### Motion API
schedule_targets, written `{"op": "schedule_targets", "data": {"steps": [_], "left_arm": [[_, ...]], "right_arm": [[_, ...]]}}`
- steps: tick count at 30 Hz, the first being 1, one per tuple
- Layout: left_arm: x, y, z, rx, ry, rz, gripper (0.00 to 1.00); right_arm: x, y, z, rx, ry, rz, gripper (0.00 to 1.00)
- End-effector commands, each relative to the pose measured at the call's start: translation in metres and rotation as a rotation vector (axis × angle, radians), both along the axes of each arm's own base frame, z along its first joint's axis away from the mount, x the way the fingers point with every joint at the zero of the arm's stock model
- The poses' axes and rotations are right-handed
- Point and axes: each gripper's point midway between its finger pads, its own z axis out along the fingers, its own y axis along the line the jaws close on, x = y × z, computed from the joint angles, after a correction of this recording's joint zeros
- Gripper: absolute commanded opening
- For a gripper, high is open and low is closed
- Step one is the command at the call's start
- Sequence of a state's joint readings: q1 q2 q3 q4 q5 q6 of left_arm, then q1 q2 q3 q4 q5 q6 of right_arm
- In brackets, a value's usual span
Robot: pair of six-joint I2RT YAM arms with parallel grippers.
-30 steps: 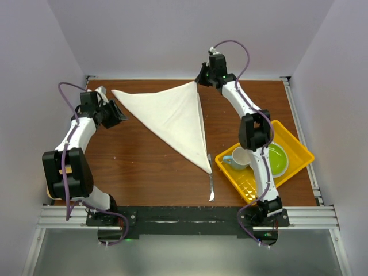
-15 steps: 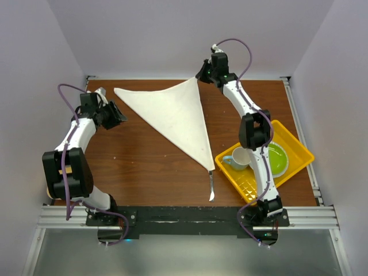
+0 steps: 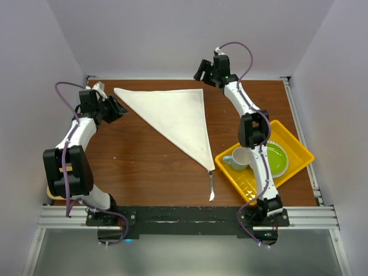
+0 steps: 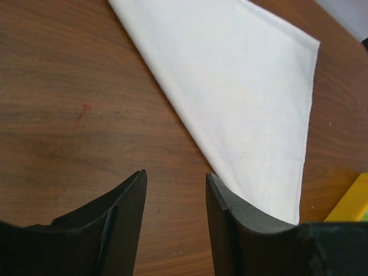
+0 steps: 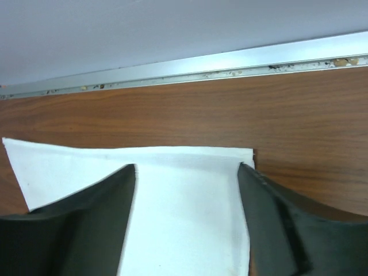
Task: Fold the napkin, place the utensils inside, and roll it up
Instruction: Fold the napkin
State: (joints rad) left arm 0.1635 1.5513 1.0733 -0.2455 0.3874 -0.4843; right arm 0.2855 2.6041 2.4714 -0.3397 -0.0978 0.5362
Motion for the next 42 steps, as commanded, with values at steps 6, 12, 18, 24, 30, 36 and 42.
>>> {"op": "schedule_targets", "data": {"steps": [6,12,18,24,30,36,42], "left_arm": [[0.103,0.0,0.042,-0.185,-0.298,0.041,0.4],[0.15,0.005,0.022,-0.244,-0.288,0.063,0.32],[0.177,0.011,-0.002,-0.246,-0.3,0.081,0.33],[0.196,0.021,-0.044,-0.235,-0.202,0.137,0.32],[0.172,0.041,-0.105,-0.127,0.06,0.234,0.25],[0.144,0.075,-0.104,0.092,0.147,0.281,0.22],[0.131,0.096,-0.054,0.24,0.112,0.299,0.25]], "right_arm": [[-0.056,-0.02,0.025,-0.023,0.188,0.001,0.81],[-0.152,0.005,0.012,-0.144,0.38,0.228,0.72],[-0.239,0.035,-0.016,-0.209,0.487,0.477,0.64],[-0.287,0.049,-0.055,-0.33,0.592,0.583,0.53],[-0.323,0.065,-0.081,-0.403,0.651,0.673,0.45],[-0.379,0.089,-0.095,-0.414,0.699,0.799,0.44],[-0.41,0.11,-0.078,-0.374,0.675,0.956,0.42]]}}
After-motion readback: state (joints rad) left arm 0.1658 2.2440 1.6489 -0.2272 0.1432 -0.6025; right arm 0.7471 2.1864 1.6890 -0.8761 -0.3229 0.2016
